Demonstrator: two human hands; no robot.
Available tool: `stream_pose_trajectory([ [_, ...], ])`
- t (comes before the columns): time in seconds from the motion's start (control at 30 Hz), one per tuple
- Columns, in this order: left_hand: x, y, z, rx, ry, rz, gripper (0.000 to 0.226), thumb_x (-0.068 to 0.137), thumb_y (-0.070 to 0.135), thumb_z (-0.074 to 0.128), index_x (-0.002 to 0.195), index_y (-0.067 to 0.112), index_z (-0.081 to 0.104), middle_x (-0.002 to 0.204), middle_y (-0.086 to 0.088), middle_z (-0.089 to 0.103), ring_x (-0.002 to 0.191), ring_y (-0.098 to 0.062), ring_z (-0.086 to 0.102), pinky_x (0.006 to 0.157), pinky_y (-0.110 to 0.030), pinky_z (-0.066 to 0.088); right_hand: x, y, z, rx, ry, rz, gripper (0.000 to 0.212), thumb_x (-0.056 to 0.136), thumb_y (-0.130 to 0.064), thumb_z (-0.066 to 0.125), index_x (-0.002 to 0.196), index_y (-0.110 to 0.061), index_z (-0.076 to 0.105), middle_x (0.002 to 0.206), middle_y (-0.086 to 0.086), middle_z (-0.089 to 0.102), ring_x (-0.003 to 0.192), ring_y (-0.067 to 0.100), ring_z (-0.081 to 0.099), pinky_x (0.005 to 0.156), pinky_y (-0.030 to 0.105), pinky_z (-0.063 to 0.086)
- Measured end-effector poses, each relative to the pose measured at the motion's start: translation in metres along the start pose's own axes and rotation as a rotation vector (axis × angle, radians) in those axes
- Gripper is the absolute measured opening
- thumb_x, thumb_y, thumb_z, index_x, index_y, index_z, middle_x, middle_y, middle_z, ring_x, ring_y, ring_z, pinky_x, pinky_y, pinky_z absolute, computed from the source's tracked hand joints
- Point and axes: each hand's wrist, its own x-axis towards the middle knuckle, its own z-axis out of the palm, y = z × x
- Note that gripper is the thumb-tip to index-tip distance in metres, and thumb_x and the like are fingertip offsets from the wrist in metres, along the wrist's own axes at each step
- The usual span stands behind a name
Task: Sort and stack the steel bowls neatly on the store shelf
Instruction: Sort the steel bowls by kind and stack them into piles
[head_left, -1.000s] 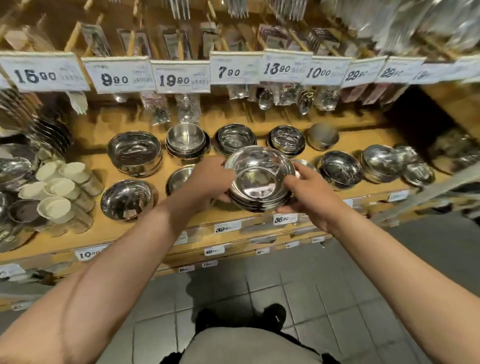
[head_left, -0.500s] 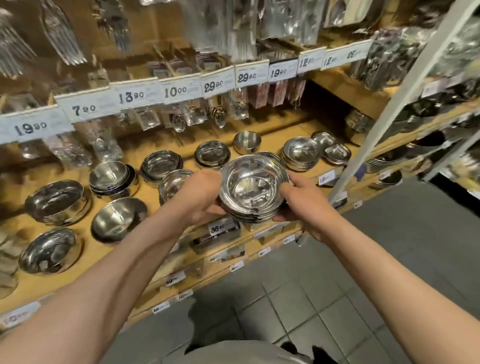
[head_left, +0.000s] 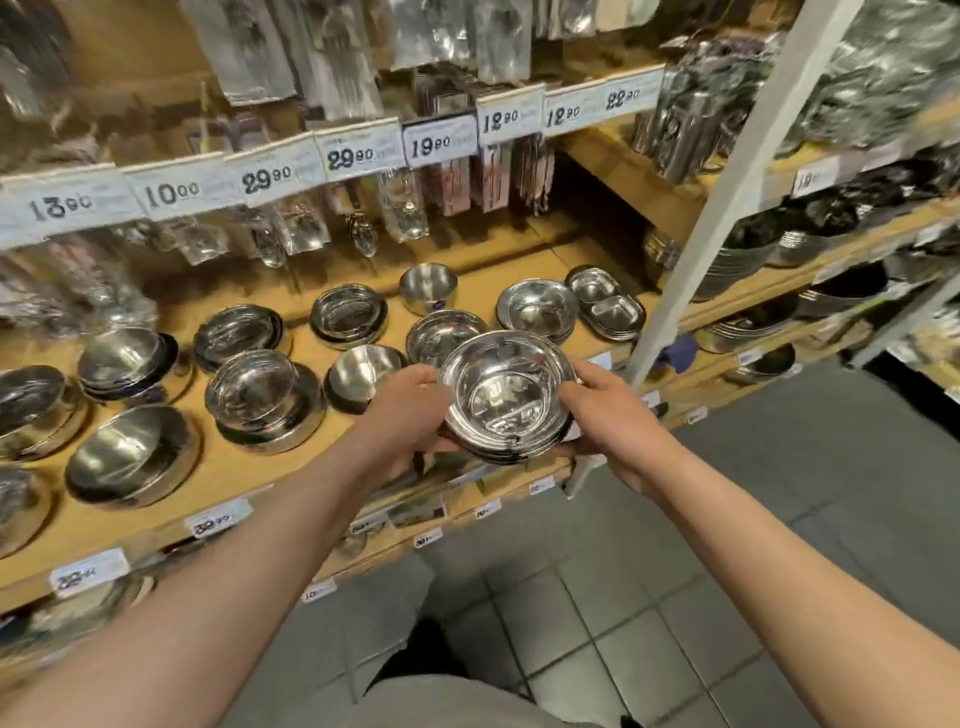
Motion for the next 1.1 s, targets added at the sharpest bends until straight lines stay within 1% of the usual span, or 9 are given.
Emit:
stream_pose_trajectory([
  [0.13,0.032,0.016,0.01,0.034,0.035,-0.034,0.014,0.098,0.007,0.05,0.105,0.004,0.062,0.086,-0.01,0.072,0.076,-0.025,0.07,0.074,-0.046,0.065,0.041,-0.004,-0.017,-0.066,0.001,0.001,0.047,0.092,-0.024,0.051,0.132,-0.047,0.061,0.104,-0.012,0.078,0.097,0.016,0.074,0.076,0.036,0.064],
  [0.27,0.077,0.036,0.021,0.016,0.029,-0.052,0.012,0.094,0.003,0.054,0.1,0.006,0.063,0.099,-0.024,0.076,0.084,-0.038,0.076,0.085,-0.062,0.059,0.094,-0.015,-0.035,-0.16,-0.002,-0.016,0.042,0.087,-0.029,0.053,0.116,-0.057,0.066,0.095,-0.022,0.076,0.077,0.001,0.067,0.071,0.022,0.055],
  [0.4,0.139,0.066,0.038,0.002,0.056,-0.043,0.018,0.094,0.009,0.057,0.109,0.014,0.065,0.1,-0.016,0.076,0.086,-0.034,0.076,0.08,-0.055,0.063,0.163,-0.025,-0.057,-0.18,0.03,0.02,0.049,0.089,-0.029,0.057,0.133,-0.048,0.061,0.117,-0.019,0.073,0.109,0.012,0.068,0.102,0.038,0.052],
  [0.53,0.198,0.086,0.057,-0.001,0.086,-0.039,0.012,0.096,0.007,0.056,0.103,0.017,0.058,0.089,-0.002,0.064,0.06,-0.018,0.073,0.049,-0.027,0.058,0.223,-0.032,-0.077,-0.152,0.077,0.022,0.045,0.081,-0.032,0.058,0.121,-0.048,0.068,0.114,-0.018,0.074,0.105,0.01,0.071,0.085,0.031,0.06],
  [0.67,0.238,0.088,0.072,0.012,0.111,-0.074,0.023,0.097,0.009,0.054,0.119,0.012,0.059,0.108,-0.011,0.068,0.087,-0.027,0.073,0.06,-0.034,0.065,0.27,-0.02,-0.089,-0.11,0.093,0.053,0.043,0.078,-0.026,0.06,0.118,-0.035,0.072,0.099,-0.006,0.08,0.093,0.019,0.076,0.086,0.046,0.063],
  [0.77,0.251,0.083,0.081,0.041,0.133,-0.099,0.035,0.096,0.01,0.053,0.131,0.011,0.057,0.118,-0.013,0.068,0.087,-0.03,0.075,0.07,-0.048,0.065,0.288,-0.01,-0.094,-0.142,0.056,0.069,0.037,0.079,-0.023,0.062,0.113,-0.032,0.074,0.091,-0.004,0.08,0.086,0.021,0.077,0.078,0.048,0.063],
  [0.87,0.254,0.077,0.089,0.14,0.172,-0.081,0.043,0.097,0.012,0.049,0.14,0.012,0.05,0.112,-0.003,0.063,0.077,-0.028,0.075,0.074,-0.049,0.064,0.301,-0.002,-0.097,-0.215,0.0,0.051,0.044,0.083,-0.024,0.062,0.126,-0.029,0.07,0.1,-0.006,0.079,0.094,0.016,0.076,0.083,0.041,0.062],
  [1.0,0.254,0.066,0.095,0.169,0.275,-0.096,0.043,0.096,0.013,0.053,0.139,0.013,0.054,0.091,0.005,0.062,0.079,-0.028,0.075,0.073,-0.047,0.065,0.309,0.005,-0.101,-0.268,-0.066,-0.005,0.035,0.09,-0.021,0.062,0.121,-0.032,0.071,0.101,-0.012,0.078,0.088,0.001,0.072,0.069,0.018,0.056],
  [1.1,0.254,0.064,0.099,0.209,0.318,-0.08,0.04,0.097,0.014,0.055,0.138,0.011,0.056,0.08,0.008,0.057,0.074,-0.025,0.076,0.069,-0.045,0.065,0.311,0.008,-0.103,-0.283,-0.091,-0.023,0.037,0.085,-0.019,0.061,0.117,-0.033,0.072,0.105,-0.009,0.077,0.1,0.013,0.072,0.089,0.036,0.059],
])
